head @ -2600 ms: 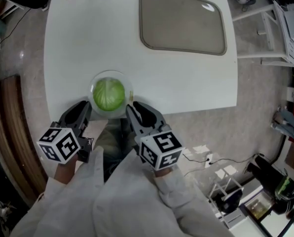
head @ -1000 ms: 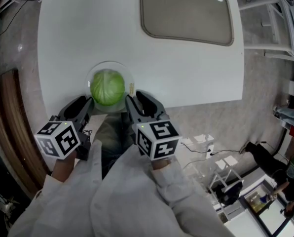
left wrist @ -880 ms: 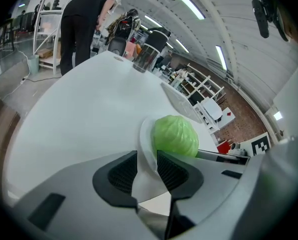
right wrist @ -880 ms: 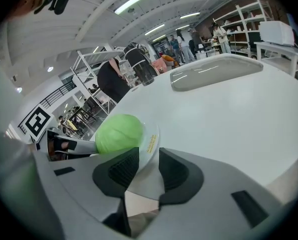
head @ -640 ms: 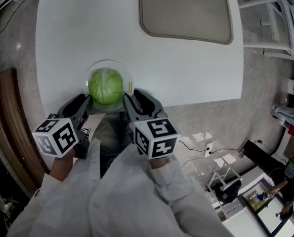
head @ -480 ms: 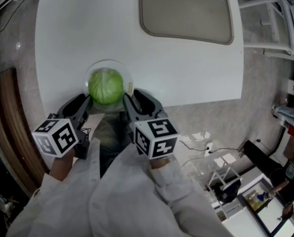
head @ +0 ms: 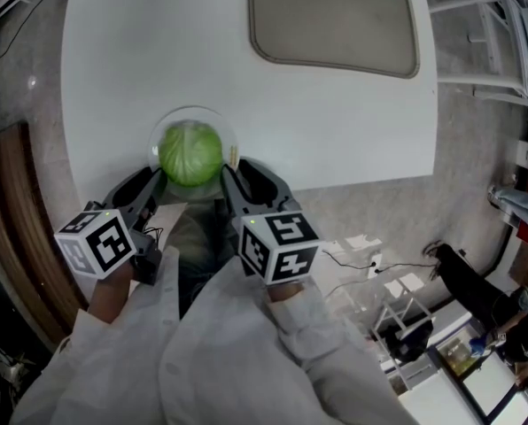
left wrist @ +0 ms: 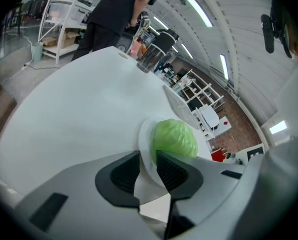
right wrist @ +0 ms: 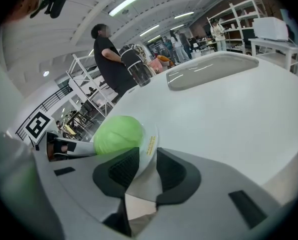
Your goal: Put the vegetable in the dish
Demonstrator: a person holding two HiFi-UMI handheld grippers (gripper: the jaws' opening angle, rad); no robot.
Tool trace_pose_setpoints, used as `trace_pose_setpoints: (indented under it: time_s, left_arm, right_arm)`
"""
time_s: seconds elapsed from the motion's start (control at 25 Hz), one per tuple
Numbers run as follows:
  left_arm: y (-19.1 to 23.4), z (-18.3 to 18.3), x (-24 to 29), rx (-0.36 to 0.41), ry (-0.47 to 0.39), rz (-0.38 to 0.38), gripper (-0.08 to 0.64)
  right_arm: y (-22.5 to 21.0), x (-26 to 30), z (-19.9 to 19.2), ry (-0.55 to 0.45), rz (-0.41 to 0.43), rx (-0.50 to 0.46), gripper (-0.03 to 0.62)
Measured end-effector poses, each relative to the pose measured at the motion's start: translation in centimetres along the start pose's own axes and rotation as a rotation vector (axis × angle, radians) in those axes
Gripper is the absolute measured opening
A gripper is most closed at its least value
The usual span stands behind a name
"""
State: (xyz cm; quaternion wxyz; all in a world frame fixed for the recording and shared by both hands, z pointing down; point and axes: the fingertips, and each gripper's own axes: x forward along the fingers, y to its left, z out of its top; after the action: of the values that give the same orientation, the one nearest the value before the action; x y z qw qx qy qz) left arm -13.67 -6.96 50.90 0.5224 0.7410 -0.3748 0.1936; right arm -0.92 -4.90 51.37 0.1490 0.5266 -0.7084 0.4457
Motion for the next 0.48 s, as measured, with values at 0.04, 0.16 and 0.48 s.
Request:
trace_pose_setpoints:
  time_s: [0.04,0.16,0.48]
  left_arm:
    - [-0.09,0.04,0.03,-0.01,-0.001,-0.007,0.107]
    - [-0.17,0.16,0.03,-0.023,-0.005,-0.013,0.107]
    - [0.51,0.15,0.15,-0.025,-0.028,-0.007,0.065]
  right_arm:
    - [0.0,-0.03,0.02,-0.004,-0.001,0.001,0.11]
    - [0.03,-0.02,0.08,-0.008,-0.005,0.002,0.109]
    - [-0.24,0.18,-0.01,-0.023,-0.024,0.005,0.094]
